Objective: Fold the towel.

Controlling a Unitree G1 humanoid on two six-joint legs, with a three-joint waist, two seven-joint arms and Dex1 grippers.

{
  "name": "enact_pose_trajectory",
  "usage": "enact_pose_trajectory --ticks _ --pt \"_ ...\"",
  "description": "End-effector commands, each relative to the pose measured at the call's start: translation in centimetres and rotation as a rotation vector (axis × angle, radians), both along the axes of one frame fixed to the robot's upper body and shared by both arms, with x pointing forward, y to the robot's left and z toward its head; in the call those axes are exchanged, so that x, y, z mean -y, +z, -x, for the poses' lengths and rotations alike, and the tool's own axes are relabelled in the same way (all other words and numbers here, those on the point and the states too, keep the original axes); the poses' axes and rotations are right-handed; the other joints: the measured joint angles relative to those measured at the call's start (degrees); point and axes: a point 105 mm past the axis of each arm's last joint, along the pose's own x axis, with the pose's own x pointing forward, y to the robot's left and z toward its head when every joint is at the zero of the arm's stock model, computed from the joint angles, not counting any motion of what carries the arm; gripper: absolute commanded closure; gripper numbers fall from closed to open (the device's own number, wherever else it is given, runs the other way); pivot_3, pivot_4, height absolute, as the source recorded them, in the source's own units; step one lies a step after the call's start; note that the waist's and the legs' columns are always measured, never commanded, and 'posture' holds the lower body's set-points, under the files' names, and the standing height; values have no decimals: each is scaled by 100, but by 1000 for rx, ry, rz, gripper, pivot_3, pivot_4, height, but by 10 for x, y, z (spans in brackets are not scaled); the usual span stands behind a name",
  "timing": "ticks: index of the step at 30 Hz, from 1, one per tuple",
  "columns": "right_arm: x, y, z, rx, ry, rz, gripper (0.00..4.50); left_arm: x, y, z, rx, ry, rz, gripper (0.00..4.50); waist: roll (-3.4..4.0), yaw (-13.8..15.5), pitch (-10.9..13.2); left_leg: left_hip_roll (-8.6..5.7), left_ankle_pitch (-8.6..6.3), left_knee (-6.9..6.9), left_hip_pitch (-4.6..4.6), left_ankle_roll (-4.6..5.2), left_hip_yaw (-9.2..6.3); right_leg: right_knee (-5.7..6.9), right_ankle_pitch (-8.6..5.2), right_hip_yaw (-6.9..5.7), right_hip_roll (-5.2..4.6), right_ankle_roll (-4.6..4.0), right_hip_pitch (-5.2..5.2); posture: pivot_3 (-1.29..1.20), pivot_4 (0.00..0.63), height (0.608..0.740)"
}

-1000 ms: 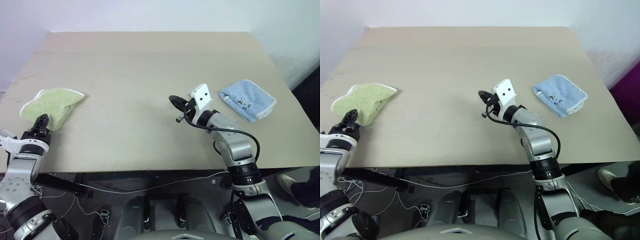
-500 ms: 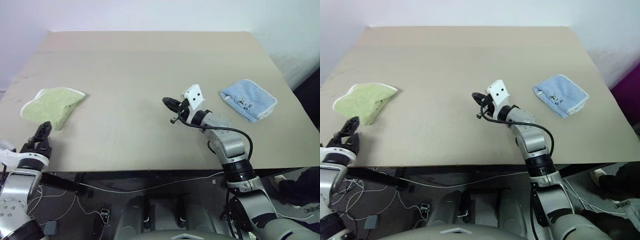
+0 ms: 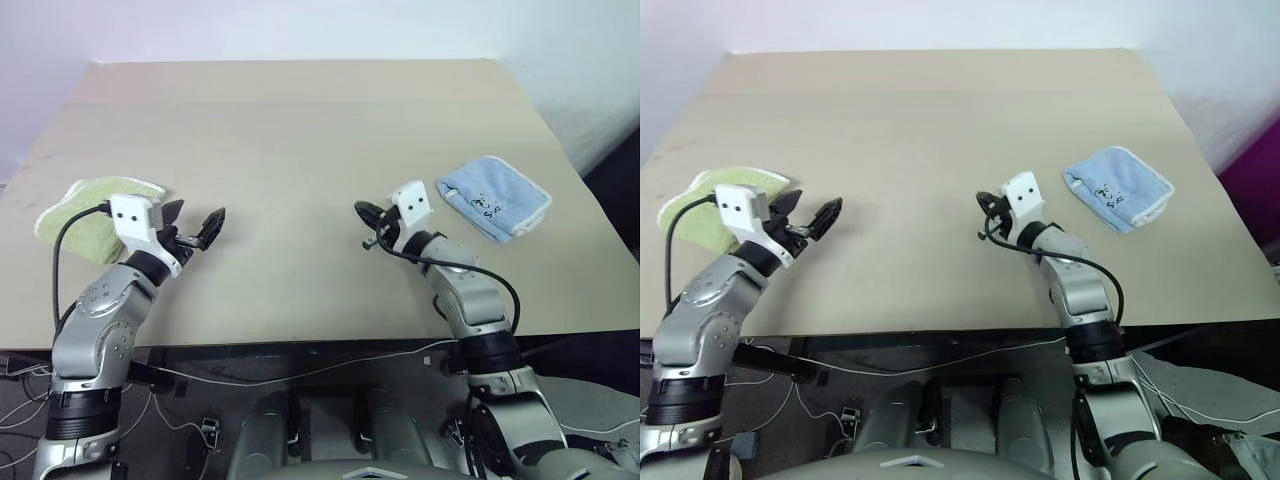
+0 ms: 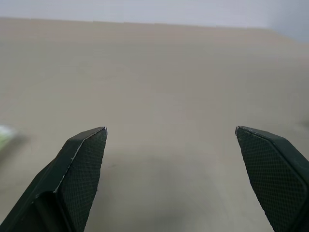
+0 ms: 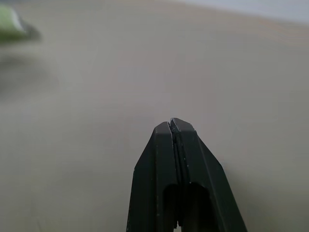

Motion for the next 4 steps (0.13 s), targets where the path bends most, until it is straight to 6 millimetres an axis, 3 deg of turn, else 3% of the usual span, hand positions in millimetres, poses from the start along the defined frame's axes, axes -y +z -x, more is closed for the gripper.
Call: enact_pose_trajectory --ticks 1,4 --pt "11 25 4 104 -26 -10 4500 -3 4 -5 41 -31 -28 40 0 5 0 2 2 1 0 1 0 1 0 0 3 1 0 0 150 740" --pt "16 25 5 108 -46 -7 4500 -4 -3 -9 27 -46 -33 40 0 20 0 3 3 7 1 4 -1 4 0 -1 5 2 4 0 150 740"
